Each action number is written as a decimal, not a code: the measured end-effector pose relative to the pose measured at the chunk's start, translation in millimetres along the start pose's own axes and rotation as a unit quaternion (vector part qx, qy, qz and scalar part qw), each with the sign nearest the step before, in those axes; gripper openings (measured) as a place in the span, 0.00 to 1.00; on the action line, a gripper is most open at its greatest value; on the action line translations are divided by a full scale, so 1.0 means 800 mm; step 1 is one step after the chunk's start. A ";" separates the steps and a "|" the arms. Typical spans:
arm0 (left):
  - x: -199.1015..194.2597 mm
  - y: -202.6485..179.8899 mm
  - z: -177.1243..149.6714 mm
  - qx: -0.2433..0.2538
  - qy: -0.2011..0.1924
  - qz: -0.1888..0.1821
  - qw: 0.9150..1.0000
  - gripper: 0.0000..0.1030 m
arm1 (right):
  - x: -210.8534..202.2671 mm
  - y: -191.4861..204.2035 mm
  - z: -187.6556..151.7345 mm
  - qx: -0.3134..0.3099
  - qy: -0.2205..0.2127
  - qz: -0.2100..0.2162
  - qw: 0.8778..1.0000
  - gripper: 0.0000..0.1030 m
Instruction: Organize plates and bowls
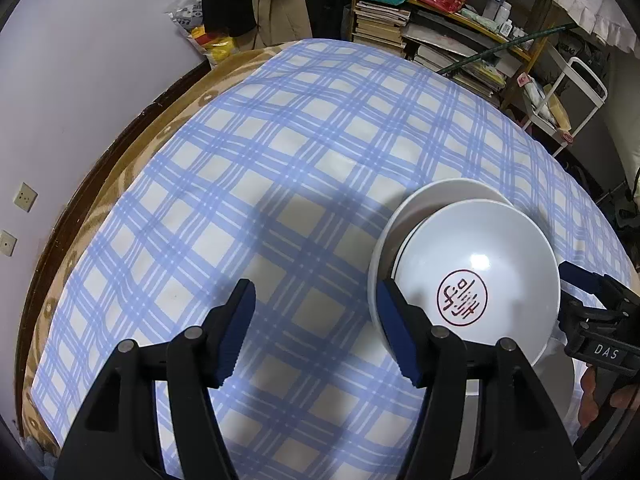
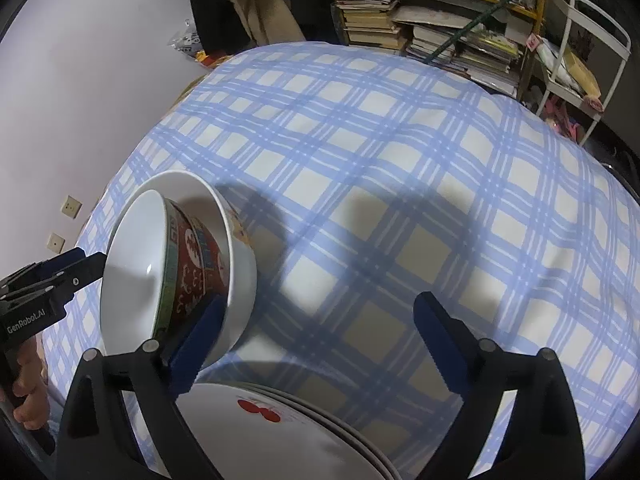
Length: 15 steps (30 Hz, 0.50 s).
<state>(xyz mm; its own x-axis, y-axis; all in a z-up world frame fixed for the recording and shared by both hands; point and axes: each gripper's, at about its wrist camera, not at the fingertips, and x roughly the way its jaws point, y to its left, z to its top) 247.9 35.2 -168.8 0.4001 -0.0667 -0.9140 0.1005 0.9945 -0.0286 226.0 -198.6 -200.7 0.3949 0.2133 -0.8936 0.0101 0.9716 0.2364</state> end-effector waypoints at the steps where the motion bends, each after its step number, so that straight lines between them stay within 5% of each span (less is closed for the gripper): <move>1: 0.001 0.000 0.000 0.000 0.000 0.000 1.000 0.61 | 0.001 -0.001 0.000 0.004 0.002 0.002 1.000 0.97; 15: 0.015 -0.006 0.004 0.011 0.004 0.020 1.000 0.61 | 0.004 -0.008 0.002 0.041 0.026 0.020 0.999 0.98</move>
<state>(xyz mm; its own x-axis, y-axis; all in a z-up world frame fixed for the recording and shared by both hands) 254.7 29.2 -178.3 0.3961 -0.0260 -0.9179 0.1054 0.9943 0.0173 228.9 -204.0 -204.6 0.3478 0.2595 -0.9009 0.0720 0.9507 0.3016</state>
